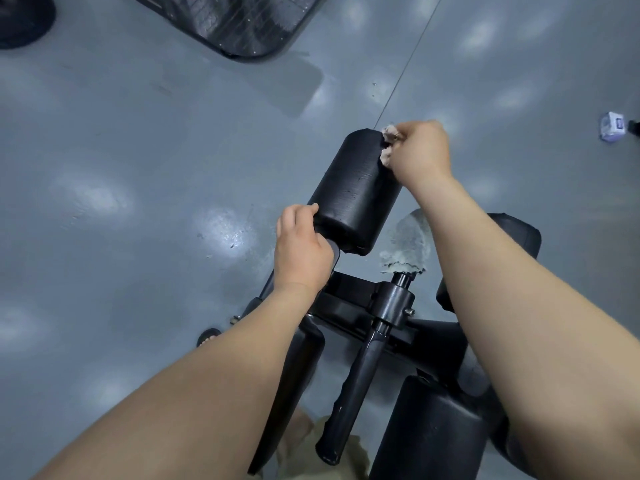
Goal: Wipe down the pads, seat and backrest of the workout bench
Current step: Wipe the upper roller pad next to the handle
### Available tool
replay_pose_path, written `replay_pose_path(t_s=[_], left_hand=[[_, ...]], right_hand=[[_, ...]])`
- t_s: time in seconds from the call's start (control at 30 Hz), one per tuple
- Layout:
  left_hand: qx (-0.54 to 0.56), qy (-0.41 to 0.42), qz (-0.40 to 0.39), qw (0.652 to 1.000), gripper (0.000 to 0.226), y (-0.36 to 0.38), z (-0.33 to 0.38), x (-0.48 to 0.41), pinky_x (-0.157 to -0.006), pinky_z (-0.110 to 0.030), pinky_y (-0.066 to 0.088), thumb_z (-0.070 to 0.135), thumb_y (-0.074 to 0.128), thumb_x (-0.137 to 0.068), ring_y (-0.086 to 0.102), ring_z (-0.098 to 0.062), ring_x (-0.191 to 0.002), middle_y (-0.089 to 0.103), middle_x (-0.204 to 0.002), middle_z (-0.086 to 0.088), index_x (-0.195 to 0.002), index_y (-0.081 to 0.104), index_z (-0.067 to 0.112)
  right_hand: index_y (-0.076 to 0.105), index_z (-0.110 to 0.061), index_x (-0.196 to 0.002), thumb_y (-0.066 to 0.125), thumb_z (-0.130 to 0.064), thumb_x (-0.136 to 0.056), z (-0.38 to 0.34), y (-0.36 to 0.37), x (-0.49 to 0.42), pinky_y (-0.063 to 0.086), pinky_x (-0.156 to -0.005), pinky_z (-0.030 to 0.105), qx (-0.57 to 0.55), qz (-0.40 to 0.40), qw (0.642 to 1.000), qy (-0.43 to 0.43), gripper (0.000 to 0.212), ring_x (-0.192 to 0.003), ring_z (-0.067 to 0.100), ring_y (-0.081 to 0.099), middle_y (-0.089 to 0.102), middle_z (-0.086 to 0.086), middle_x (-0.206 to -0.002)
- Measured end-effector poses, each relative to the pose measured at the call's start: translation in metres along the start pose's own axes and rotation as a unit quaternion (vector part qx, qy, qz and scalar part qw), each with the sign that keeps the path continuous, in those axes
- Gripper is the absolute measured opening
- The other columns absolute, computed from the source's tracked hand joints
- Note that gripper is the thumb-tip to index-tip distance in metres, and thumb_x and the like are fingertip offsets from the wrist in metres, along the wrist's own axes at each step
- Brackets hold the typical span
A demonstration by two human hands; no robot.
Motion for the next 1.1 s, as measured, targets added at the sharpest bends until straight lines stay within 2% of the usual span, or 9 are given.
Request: replay_pose_path(t_s=[0.1, 0.2, 0.27, 0.37, 0.47, 0.63, 0.77, 0.93, 1.1], left_hand=[[-0.005, 0.015, 0.004, 1.000, 0.053, 0.001, -0.001, 0.000, -0.091, -0.015, 0.030, -0.008, 0.040, -0.082, 0.040, -0.017, -0.125, 0.048, -0.126, 0.000, -0.127, 0.060, 0.011], [-0.007, 0.026, 0.004, 1.000, 0.053, 0.001, -0.001, 0.000, -0.091, -0.019, 0.035, -0.008, 0.041, -0.081, 0.040, -0.016, -0.122, 0.048, -0.124, 0.002, -0.125, 0.062, 0.014], [-0.007, 0.030, 0.003, 1.000, 0.052, 0.001, -0.001, 0.000, -0.090, -0.018, 0.034, -0.008, 0.042, -0.081, 0.041, -0.015, -0.120, 0.047, -0.124, 0.005, -0.123, 0.062, 0.017], [-0.008, 0.032, -0.005, 0.999, 0.051, 0.001, -0.001, 0.000, -0.091, -0.018, 0.033, -0.007, 0.043, -0.082, 0.042, -0.017, -0.121, 0.047, -0.125, 0.006, -0.122, 0.062, 0.018], [-0.008, 0.036, -0.013, 0.999, 0.052, 0.000, 0.000, 0.001, -0.091, -0.019, 0.034, -0.008, 0.041, -0.082, 0.042, -0.017, -0.122, 0.047, -0.125, 0.006, -0.122, 0.062, 0.018], [-0.007, 0.038, -0.014, 0.999, 0.052, 0.000, 0.000, 0.001, -0.090, -0.020, 0.036, -0.007, 0.040, -0.084, 0.043, -0.017, -0.122, 0.046, -0.125, 0.006, -0.123, 0.061, 0.019], [-0.005, 0.033, -0.010, 0.999, 0.053, 0.000, 0.001, 0.002, -0.087, -0.017, 0.034, -0.007, 0.040, -0.085, 0.043, -0.016, -0.123, 0.046, -0.124, 0.008, -0.125, 0.061, 0.020], [-0.004, 0.031, -0.006, 0.999, 0.054, 0.000, 0.001, 0.002, -0.087, -0.015, 0.032, -0.007, 0.039, -0.083, 0.044, -0.018, -0.123, 0.048, -0.126, 0.003, -0.125, 0.060, 0.020], [0.000, 0.028, -0.003, 1.000, 0.054, -0.001, 0.001, 0.002, -0.092, -0.015, 0.030, -0.006, 0.040, -0.079, 0.045, -0.021, -0.121, 0.050, -0.126, 0.000, -0.125, 0.058, 0.016]], right_hand=[[0.063, -0.020, -0.078, 0.051, -0.004, -0.075, -0.009, 0.002, -0.002, 0.041, -0.073, 0.022, 0.047, -0.031, 0.998, 0.016, 0.020, -0.080, 0.027, 0.043, 0.056, 0.011, -0.091], [0.074, -0.019, -0.089, 0.047, 0.003, -0.076, -0.017, 0.001, -0.005, 0.037, -0.070, 0.025, 0.053, -0.021, 0.998, -0.014, 0.037, -0.081, 0.028, 0.047, 0.058, 0.011, -0.087], [0.070, -0.025, -0.084, 0.039, 0.003, -0.073, -0.017, 0.005, -0.007, 0.035, -0.072, 0.025, 0.063, -0.028, 0.997, -0.043, 0.043, -0.085, 0.029, 0.045, 0.056, 0.010, -0.085], [0.076, -0.026, -0.101, 0.040, 0.003, -0.079, -0.014, 0.007, -0.006, 0.035, -0.076, 0.026, 0.093, -0.030, 0.993, -0.065, 0.051, -0.097, 0.037, 0.052, 0.060, 0.011, -0.099], [0.073, -0.024, -0.117, 0.046, 0.003, -0.086, -0.009, 0.005, 0.003, 0.032, -0.079, 0.025, 0.125, -0.024, 0.989, -0.075, 0.050, -0.110, 0.038, 0.053, 0.055, 0.009, -0.111], [0.071, -0.023, -0.119, 0.051, -0.002, -0.087, -0.006, 0.009, 0.023, 0.036, -0.077, 0.029, 0.161, -0.034, 0.981, -0.102, 0.043, -0.106, 0.039, 0.054, 0.053, 0.013, -0.113], [0.069, -0.023, -0.125, 0.054, -0.004, -0.089, -0.007, 0.011, 0.040, 0.046, -0.086, 0.035, 0.158, -0.038, 0.981, -0.108, 0.043, -0.110, 0.037, 0.055, 0.053, 0.012, -0.120], [0.069, -0.019, -0.124, 0.056, -0.005, -0.089, -0.013, 0.011, 0.057, 0.039, -0.076, 0.031, 0.193, -0.054, 0.972, -0.119, 0.040, -0.107, 0.036, 0.057, 0.053, 0.012, -0.117], [0.070, -0.019, -0.122, 0.057, -0.005, -0.088, -0.018, 0.011, 0.072, 0.036, -0.073, 0.030, 0.209, -0.064, 0.967, -0.130, 0.040, -0.105, 0.034, 0.057, 0.053, 0.011, -0.116]])
Point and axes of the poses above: each hand's wrist, its own x-axis away from the middle knuckle, its own y-axis out of the palm, z = x × y, the point moved 1 cm from there along -x, towards the middle knuckle
